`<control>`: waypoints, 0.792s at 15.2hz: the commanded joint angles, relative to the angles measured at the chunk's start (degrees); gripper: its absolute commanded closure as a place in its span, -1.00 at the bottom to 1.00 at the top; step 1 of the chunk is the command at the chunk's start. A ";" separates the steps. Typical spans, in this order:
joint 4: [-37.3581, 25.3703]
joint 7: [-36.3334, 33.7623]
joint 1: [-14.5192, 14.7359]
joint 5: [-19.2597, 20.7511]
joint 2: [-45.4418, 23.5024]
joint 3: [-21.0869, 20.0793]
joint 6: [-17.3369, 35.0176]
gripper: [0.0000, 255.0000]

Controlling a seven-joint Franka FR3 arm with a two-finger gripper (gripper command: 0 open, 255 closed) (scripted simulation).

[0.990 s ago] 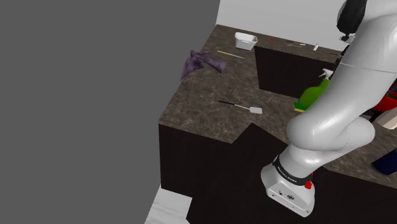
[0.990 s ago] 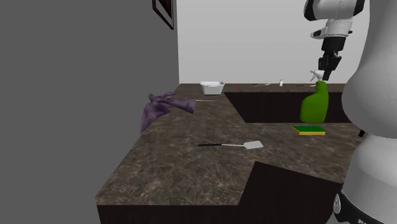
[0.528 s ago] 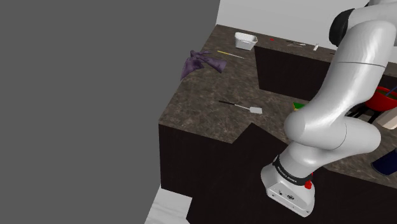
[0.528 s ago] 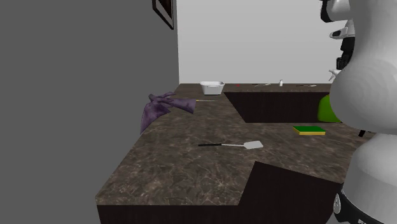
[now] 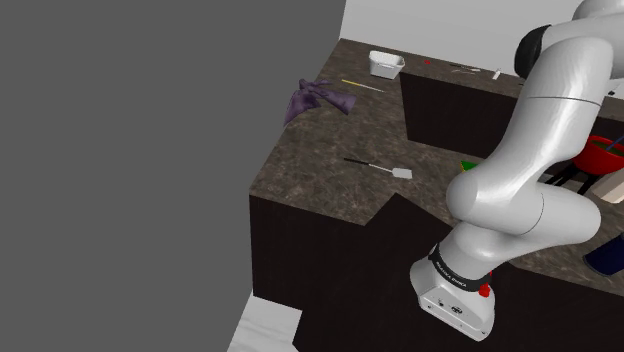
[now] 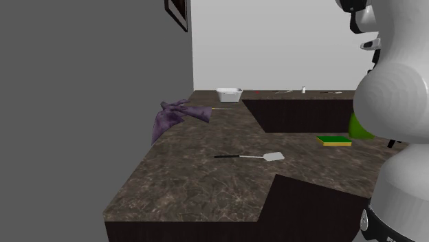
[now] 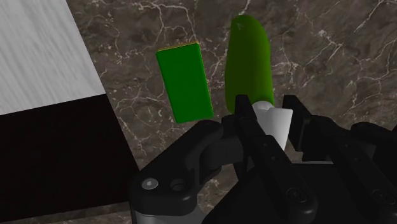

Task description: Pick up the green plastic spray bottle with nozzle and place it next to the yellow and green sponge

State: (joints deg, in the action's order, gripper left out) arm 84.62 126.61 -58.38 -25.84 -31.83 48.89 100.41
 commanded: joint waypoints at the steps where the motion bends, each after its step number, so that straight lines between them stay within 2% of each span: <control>1: 1.08 0.29 0.08 -0.37 -0.40 -0.23 1.35 1.00; 8: 4.36 1.38 0.12 -1.80 -2.01 -1.15 5.67 1.00; 12: 4.65 1.50 0.10 -1.97 -2.21 -1.26 6.10 1.00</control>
State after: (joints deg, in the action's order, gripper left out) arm 89.26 128.10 -58.26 -27.77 -34.00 47.65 106.44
